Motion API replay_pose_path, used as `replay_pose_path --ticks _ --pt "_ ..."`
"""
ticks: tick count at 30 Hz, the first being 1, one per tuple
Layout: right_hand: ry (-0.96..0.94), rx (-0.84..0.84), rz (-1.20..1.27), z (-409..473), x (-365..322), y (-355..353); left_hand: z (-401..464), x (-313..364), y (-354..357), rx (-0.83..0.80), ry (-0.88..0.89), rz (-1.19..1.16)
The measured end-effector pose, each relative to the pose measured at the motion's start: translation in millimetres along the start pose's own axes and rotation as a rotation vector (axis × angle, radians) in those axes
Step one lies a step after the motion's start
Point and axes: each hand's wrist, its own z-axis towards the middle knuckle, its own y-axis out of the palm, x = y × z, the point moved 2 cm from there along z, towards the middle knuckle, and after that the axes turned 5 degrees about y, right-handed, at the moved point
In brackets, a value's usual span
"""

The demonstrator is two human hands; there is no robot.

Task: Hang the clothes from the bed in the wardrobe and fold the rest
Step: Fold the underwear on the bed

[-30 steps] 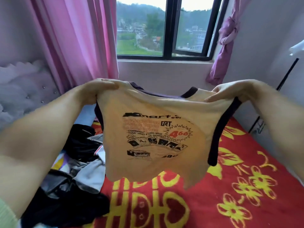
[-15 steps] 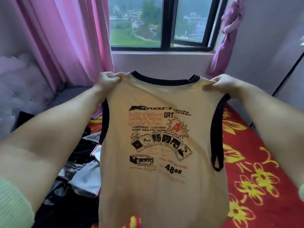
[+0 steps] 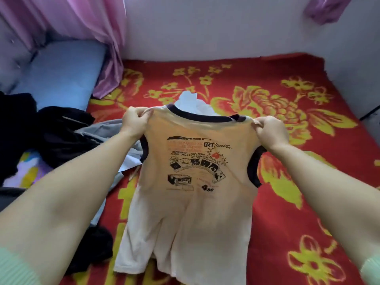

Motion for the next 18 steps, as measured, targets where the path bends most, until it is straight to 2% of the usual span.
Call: replay_pose_path --ticks 4,7,10,13,16,18 --pt "0.217 0.011 0.306 4 39 76 4 -59 52 -0.026 -0.187 -0.125" --pt "0.321 -0.043 0.358 -17 66 131 -14 -111 86 -0.094 -0.303 -0.075" --pt "0.522 -0.158 0.29 -71 101 186 -87 -177 111 -0.13 -0.438 0.064" --pt "0.799 -0.213 0.16 -162 132 219 -196 -225 112 -0.18 -0.691 0.289" --pt "0.955 -0.297 0.057 -249 148 236 -278 -243 95 -0.177 -0.926 0.367" --pt "1.06 -0.332 0.039 -290 156 241 -303 -252 86 -0.193 -0.985 0.422"
